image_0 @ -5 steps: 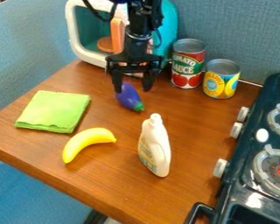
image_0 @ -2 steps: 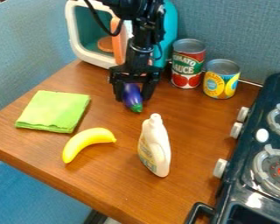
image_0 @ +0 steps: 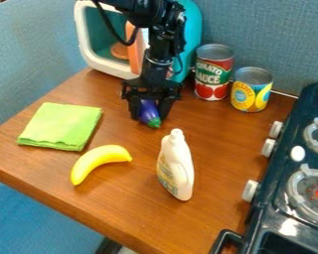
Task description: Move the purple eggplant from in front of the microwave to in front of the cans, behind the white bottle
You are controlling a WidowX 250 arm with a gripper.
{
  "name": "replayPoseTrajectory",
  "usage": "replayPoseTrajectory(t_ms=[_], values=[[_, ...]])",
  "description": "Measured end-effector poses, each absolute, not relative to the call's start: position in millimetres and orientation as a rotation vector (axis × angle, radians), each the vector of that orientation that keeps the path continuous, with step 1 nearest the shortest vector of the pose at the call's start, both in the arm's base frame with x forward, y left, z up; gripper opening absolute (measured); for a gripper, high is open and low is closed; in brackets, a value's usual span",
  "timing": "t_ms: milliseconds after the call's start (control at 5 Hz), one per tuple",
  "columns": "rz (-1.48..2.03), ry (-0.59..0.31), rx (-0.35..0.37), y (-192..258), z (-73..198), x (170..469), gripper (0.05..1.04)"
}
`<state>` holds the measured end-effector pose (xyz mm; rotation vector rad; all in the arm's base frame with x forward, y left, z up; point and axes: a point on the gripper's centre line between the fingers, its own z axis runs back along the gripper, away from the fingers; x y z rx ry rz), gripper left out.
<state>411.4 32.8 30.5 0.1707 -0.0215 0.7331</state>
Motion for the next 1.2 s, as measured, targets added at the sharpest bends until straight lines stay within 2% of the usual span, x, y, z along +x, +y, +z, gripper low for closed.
replayPoseTrajectory(t_ms=[200, 400, 600, 800, 1000, 1200], values=[[0.682, -0.034, 0.109, 25, 44, 404, 0.778], [0.483, -0.106, 0.068, 20, 79, 409, 0.778], [0.242, -0.124, 0.056, 5, 91, 406, 0.778], [0.015, -0.111, 0.01, -19, 92, 405, 0.778], [-0.186, -0.162, -0.133, -41, 68, 403, 0.778], [-0.272, -0.205, -0.184, -50, 68, 406, 0.778]])
